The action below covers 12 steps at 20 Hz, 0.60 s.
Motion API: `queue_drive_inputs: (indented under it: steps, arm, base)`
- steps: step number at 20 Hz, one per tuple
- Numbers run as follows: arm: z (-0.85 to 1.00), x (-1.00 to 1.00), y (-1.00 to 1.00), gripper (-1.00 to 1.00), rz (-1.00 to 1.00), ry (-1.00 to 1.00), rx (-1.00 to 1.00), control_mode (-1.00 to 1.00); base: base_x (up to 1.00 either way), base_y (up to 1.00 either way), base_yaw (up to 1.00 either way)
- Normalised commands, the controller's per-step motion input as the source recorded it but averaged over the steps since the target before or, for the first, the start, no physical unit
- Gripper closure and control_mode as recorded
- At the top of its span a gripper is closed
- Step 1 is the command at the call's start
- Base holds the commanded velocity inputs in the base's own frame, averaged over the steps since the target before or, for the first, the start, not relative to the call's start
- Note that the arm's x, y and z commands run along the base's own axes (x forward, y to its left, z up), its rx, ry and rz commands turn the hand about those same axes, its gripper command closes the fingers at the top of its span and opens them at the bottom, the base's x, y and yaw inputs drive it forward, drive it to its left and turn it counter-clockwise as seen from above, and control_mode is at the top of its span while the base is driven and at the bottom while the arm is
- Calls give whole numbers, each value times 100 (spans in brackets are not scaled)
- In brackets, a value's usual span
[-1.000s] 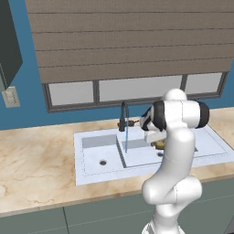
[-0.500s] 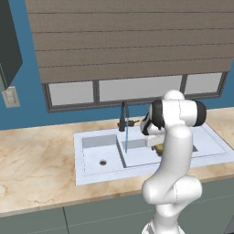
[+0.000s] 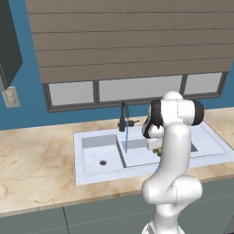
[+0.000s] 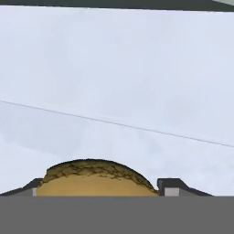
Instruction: Soak the sponge with water for a few seconds and then drop it inside the sink.
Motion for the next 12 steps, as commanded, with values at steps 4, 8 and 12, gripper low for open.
queue_drive_inputs:
  steps: [4,8,12]
  arm:
    - [-36,0,-2,100,0,0,0,-100]
    - [-21,0,0,100,0,0,0,-100]
    - [0,0,0,100,0,0,0,-100]
  base:
    - [0,0,0]
    - [0,0,0]
    - [0,0,0]
